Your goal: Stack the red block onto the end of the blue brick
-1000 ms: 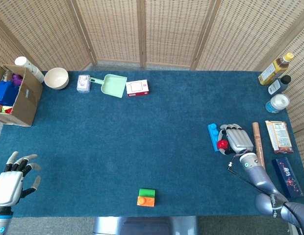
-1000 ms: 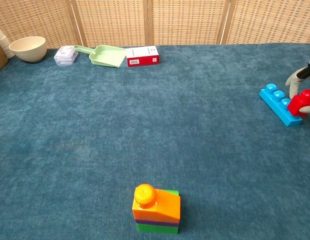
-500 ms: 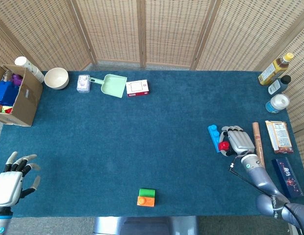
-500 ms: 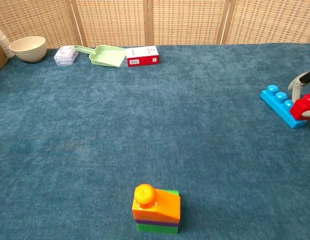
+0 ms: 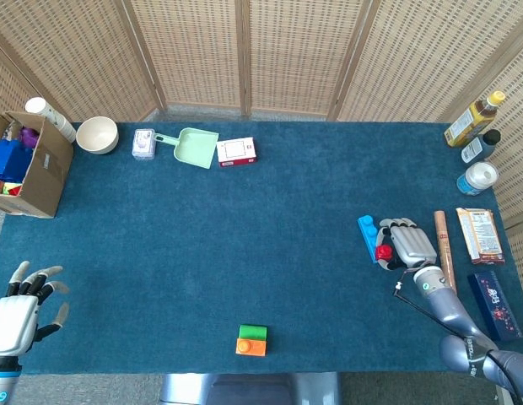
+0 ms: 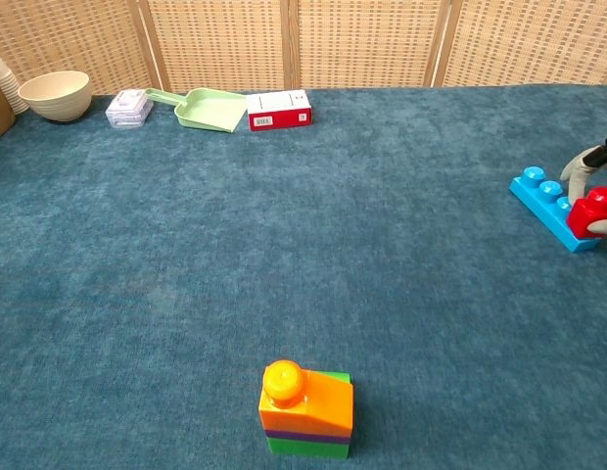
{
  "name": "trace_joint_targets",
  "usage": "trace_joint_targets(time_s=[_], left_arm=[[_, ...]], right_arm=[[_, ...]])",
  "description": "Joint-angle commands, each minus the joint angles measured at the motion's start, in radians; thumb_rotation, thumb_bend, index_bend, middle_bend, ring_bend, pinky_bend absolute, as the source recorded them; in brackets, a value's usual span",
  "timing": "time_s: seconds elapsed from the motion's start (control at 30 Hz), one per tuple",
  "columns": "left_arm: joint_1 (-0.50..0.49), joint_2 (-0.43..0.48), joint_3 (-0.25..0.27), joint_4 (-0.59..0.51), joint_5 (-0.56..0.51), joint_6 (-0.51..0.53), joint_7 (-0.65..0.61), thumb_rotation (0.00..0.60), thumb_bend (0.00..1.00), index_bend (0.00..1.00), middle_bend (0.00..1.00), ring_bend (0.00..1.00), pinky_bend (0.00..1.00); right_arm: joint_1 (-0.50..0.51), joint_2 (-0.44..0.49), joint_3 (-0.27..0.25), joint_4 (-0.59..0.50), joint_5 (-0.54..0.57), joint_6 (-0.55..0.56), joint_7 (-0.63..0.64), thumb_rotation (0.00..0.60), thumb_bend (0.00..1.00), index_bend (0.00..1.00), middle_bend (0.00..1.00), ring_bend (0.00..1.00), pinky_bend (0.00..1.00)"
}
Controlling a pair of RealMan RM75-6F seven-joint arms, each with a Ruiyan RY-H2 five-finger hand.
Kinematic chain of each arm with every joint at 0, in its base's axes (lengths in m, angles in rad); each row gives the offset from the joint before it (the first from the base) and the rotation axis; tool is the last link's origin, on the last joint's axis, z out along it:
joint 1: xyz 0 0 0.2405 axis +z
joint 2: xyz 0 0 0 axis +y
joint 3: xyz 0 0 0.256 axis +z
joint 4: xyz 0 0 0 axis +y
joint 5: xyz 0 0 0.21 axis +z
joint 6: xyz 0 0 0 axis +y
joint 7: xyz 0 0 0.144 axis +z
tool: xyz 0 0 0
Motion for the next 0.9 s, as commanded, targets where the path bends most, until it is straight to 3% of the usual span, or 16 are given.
trace_joint_targets(time_s=[0.03,0.43,0.9], left_arm=[[0.000,0.000,-0.001,0.000,0.000,0.000,-0.001,0.600,0.47,0.45,0.25,0.23,0.03],[-0.001,-0.003,0.000,0.005,-0.002,-0.005,-0.004,0.600,0.47,0.45,0.25,0.23,0.03],[-0.002,-0.005,-0.001,0.010,-0.001,-0.004,-0.010,0.600,0.47,0.45,0.25,0.23,0.03]], right_arm=[[0.000,0.005,0.001,-0.004,-0.002,0.000,-0.001,0.600,0.27,0.52,0.20,0.13,0.11],[0.003,0.028,0.001,-0.034,0.007,0.003,-0.027,0.600,0.28,0.44,0.19,0.13,0.11],[0.005,0.046,-0.005,-0.073,0.021,0.018,-0.065,0.600,0.28,0.45,0.19,0.12,0.11]])
